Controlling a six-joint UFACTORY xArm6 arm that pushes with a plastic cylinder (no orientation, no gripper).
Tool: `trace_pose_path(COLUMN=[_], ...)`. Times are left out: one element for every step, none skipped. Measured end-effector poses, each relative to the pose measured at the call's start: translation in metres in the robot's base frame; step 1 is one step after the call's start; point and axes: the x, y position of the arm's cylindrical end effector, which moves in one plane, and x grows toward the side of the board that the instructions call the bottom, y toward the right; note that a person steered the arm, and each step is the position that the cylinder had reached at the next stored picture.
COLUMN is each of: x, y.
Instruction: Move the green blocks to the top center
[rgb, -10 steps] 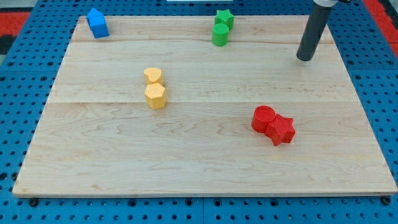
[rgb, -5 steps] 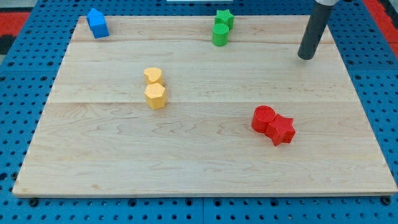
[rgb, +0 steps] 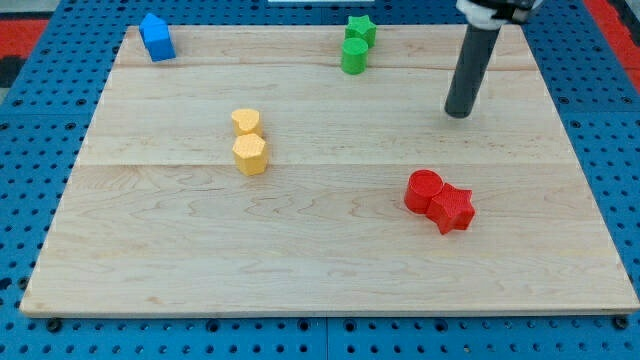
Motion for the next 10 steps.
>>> trace_pose_path(x=[-0.015, -0.072, -0.112, -0.146, -0.176, -0.178, -0.179, -0.179, -0.173, -0.133], y=[-0.002, -0.002, -0.004, -0.009, -0.013, -0.058, -0.096, -0.110, -0.065, -0.064])
